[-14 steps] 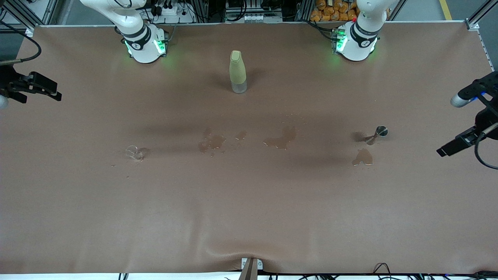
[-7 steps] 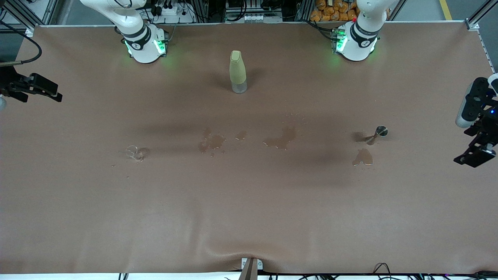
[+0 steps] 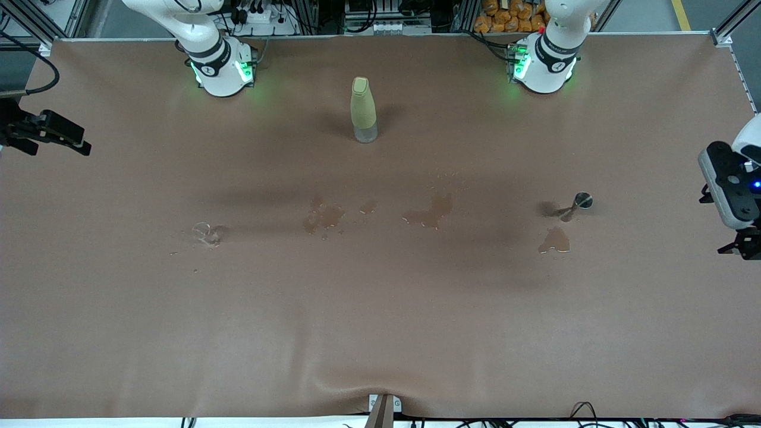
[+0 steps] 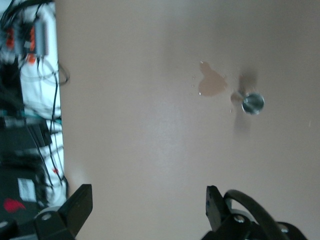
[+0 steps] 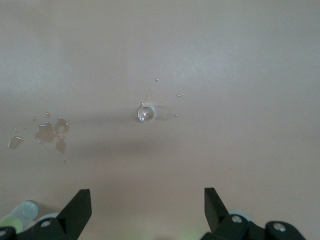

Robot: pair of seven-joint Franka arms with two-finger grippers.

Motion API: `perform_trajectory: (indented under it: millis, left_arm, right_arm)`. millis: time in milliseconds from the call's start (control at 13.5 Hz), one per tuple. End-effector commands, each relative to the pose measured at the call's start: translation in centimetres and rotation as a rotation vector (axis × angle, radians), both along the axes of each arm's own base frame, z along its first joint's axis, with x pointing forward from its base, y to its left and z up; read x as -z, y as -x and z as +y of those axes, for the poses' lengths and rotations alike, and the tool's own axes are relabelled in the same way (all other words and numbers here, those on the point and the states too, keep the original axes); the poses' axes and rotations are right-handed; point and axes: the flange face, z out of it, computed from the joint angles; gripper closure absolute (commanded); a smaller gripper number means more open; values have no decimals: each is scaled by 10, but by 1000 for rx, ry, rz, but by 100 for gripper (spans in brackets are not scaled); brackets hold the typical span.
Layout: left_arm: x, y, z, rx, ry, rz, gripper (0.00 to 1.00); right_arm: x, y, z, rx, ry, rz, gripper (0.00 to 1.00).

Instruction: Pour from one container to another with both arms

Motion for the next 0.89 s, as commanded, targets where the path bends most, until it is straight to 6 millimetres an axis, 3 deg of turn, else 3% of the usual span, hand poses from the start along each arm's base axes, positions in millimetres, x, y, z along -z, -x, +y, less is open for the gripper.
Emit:
perform_trajectory:
  millis: [0, 370, 593, 815]
  left_arm:
    - [-2, 2, 0, -227, 1, -34, 0]
    - [-3, 6, -5, -706, 59, -65, 0]
    - [-1, 8, -3, -731, 47, -45, 0]
    - [1, 13, -4, -866, 38, -27, 0]
  right_arm:
    - [-6, -1, 1, 21, 5, -3, 0]
    - [-5, -2, -1, 45, 3, -3, 0]
    - [-5, -3, -1, 53, 7, -3, 0]
    - [-5, -3, -5, 50, 6, -4, 0]
